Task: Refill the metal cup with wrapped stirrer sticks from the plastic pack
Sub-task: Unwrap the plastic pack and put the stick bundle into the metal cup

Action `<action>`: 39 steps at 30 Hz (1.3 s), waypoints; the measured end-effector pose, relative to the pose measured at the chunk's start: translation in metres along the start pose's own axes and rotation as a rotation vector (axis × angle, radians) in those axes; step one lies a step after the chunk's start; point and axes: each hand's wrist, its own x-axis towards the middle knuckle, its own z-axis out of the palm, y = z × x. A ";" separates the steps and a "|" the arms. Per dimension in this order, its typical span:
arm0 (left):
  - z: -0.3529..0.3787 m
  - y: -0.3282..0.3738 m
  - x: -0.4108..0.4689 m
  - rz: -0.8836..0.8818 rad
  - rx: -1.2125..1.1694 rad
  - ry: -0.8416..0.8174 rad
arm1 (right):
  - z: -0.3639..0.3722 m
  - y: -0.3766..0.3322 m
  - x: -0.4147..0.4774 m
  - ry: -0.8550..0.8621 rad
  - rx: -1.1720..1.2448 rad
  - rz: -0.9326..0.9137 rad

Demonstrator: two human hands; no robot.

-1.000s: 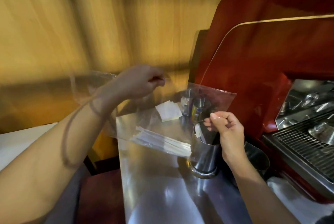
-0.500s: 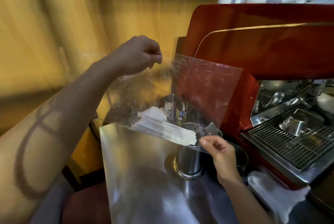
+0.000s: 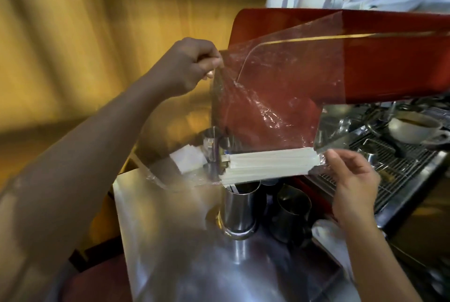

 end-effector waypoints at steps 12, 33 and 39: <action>0.035 0.021 0.025 0.064 -0.220 0.059 | -0.041 -0.048 0.014 0.085 -0.190 -0.142; 0.069 -0.009 0.016 -0.039 -0.413 0.143 | -0.036 -0.067 0.027 0.054 -0.303 -0.229; 0.071 -0.035 -0.001 -0.054 -0.433 0.232 | -0.019 -0.066 0.031 0.009 -0.320 -0.213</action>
